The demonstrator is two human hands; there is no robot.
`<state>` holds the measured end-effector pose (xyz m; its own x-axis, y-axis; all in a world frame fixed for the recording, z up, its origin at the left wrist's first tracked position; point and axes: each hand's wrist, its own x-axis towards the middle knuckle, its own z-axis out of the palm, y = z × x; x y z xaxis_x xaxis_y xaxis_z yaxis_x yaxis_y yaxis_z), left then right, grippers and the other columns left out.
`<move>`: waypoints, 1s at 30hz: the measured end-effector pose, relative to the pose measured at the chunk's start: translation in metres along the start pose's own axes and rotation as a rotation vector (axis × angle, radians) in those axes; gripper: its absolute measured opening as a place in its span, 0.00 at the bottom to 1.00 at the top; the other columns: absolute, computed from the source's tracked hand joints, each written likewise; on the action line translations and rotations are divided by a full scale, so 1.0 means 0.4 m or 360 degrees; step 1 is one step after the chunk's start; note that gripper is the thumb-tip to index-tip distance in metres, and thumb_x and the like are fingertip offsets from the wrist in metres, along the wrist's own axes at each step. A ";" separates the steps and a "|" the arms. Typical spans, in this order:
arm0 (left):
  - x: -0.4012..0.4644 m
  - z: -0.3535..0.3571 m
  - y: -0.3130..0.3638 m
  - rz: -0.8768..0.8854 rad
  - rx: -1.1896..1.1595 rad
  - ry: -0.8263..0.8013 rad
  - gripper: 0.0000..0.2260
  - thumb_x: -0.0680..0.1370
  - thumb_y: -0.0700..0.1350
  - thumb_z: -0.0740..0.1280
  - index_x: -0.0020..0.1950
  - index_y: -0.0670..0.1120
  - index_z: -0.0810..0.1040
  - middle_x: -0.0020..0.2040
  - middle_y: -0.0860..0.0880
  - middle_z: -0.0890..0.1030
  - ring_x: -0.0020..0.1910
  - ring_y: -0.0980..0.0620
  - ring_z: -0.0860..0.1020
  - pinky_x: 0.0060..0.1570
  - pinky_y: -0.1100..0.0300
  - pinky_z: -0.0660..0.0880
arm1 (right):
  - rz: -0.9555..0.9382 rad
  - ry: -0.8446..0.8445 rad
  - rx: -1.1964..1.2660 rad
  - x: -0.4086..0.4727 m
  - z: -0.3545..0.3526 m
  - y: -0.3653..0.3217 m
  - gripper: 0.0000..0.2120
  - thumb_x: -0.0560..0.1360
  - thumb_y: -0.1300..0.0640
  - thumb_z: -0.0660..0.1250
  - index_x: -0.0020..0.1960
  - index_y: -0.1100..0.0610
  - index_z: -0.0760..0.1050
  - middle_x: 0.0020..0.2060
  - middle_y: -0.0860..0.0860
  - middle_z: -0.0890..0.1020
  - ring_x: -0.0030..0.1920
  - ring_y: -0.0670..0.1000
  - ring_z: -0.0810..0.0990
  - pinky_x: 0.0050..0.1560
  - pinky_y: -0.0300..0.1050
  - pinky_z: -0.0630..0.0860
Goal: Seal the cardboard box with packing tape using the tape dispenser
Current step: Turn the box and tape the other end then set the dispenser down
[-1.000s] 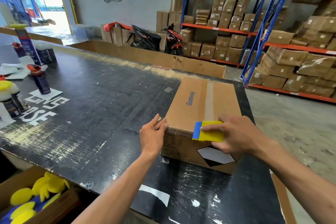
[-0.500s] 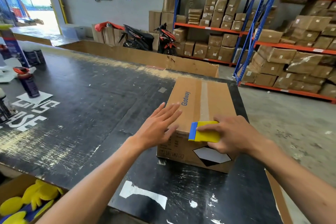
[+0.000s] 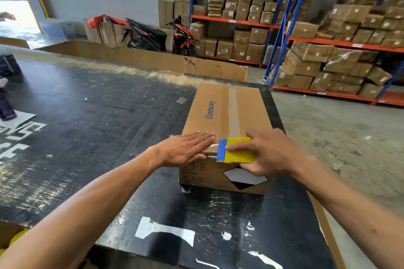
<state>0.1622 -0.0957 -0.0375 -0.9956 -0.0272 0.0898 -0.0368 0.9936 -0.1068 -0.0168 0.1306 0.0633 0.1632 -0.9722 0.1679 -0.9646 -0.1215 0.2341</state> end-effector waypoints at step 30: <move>0.188 -0.007 0.135 0.0056 -0.0058 -0.0096 0.42 0.76 0.68 0.27 0.81 0.42 0.42 0.82 0.45 0.44 0.80 0.52 0.41 0.76 0.59 0.35 | -0.0032 0.0017 0.0003 -0.116 0.034 0.126 0.24 0.67 0.37 0.61 0.63 0.36 0.79 0.36 0.51 0.77 0.26 0.53 0.75 0.26 0.41 0.64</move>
<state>0.0856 -0.0437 -0.0338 -0.9996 0.0021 0.0269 0.0001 0.9974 -0.0727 -0.0758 0.1667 0.0543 0.1847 -0.9674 0.1735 -0.9615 -0.1413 0.2357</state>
